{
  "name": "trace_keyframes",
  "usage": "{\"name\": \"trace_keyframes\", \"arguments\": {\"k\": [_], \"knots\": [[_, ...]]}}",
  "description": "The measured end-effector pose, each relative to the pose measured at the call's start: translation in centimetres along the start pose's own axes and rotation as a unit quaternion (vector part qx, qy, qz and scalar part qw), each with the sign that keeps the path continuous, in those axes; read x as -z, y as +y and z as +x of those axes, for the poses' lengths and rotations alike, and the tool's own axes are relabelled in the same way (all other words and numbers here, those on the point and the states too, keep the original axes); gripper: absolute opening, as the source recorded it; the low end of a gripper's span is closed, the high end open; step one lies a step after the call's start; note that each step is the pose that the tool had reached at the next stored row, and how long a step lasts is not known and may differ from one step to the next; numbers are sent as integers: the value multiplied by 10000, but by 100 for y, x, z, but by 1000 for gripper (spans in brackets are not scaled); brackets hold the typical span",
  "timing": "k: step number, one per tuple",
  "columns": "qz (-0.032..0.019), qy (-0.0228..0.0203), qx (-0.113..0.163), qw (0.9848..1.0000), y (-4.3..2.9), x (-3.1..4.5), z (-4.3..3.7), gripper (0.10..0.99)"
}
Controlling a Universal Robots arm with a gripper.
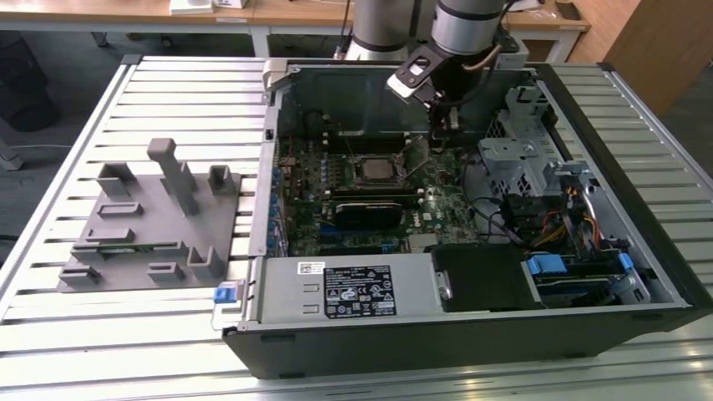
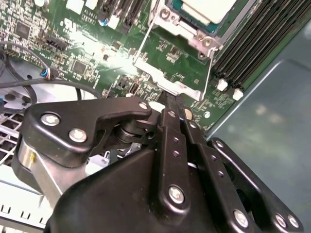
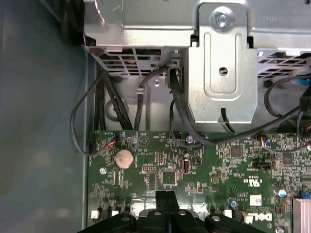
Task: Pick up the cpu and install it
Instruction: 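Close the cpu cover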
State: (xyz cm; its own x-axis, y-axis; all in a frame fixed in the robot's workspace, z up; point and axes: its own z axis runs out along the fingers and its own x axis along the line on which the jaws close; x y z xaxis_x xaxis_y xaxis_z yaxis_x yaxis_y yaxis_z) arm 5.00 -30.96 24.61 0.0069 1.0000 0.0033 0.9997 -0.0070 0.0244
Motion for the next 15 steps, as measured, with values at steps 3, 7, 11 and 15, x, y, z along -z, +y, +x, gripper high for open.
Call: {"name": "trace_keyframes", "arguments": {"k": [3,7,11,15], "knots": [[17,1,0,10000,-38,8,0,106],[19,1,0,10000,-112,11,-1,106],[18,2,0,10000,-195,10,-1,106],[19,1,-1,10000,-243,1,-2,106]]}}
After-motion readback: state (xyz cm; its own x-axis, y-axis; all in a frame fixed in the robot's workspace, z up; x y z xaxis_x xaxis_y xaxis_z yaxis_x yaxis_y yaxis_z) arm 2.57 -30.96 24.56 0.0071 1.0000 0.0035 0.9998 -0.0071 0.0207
